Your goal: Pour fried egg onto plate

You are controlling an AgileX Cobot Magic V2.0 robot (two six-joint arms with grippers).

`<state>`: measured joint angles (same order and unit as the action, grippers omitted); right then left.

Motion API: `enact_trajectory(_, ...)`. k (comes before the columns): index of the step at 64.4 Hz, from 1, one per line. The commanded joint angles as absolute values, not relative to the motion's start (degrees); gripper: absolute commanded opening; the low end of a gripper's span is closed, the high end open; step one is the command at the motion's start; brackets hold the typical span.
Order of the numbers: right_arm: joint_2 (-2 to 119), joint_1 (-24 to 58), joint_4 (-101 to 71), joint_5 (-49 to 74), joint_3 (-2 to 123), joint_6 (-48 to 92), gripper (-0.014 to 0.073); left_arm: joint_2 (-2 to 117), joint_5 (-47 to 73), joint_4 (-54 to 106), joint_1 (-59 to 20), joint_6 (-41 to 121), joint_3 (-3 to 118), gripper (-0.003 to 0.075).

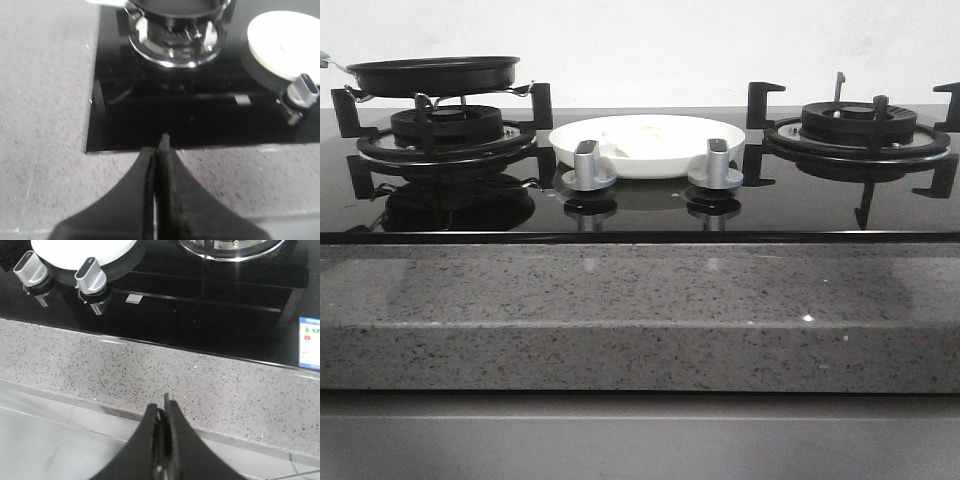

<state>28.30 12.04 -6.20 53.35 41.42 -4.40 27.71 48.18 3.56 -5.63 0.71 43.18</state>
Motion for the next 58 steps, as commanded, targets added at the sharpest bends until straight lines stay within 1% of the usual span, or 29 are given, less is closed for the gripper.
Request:
enact_trajectory(1, 28.51, 11.86, -5.78, 49.91, 42.93, -3.79, -0.0067, 23.5, 34.57, 3.46, -5.32, 0.33, 37.67, -0.0019)
enact_trajectory(3, 28.51, 11.86, -5.78, 49.91, 42.93, -3.79, -0.0067, 20.79, 29.33, 3.46, -5.32, 0.33, 33.48, -0.0019)
enact_trajectory(8, 28.51, 11.86, -5.78, 49.91, 42.93, -3.79, -0.0067, 15.56, 20.87, 4.43, -5.32, 0.33, 25.89, -0.0019)
enact_trajectory(18, 28.51, 11.86, -5.78, 49.91, 42.93, -3.79, -0.0067, 5.75, 6.2, 5.6, -5.32, 0.33, 12.11, -0.0019)
enact_trajectory(24, 28.51, 11.86, -5.78, 49.91, 42.93, -3.79, -0.0067, 2.1, 0.36, 5.9, -5.32, 0.33, 6.36, -0.0019)
enact_trajectory(35, 28.51, 11.86, -5.78, 49.91, 42.93, -3.79, -0.0067, -1.31, -9.13, 5.9, -5.32, 0.33, -0.68, -0.0019)
enact_trajectory(58, 28.51, 11.86, -5.78, 49.99, 42.91, -3.79, -0.0067, -1.37, -7.57, 5.9, -5.32, 0.33, -0.69, -0.0019)
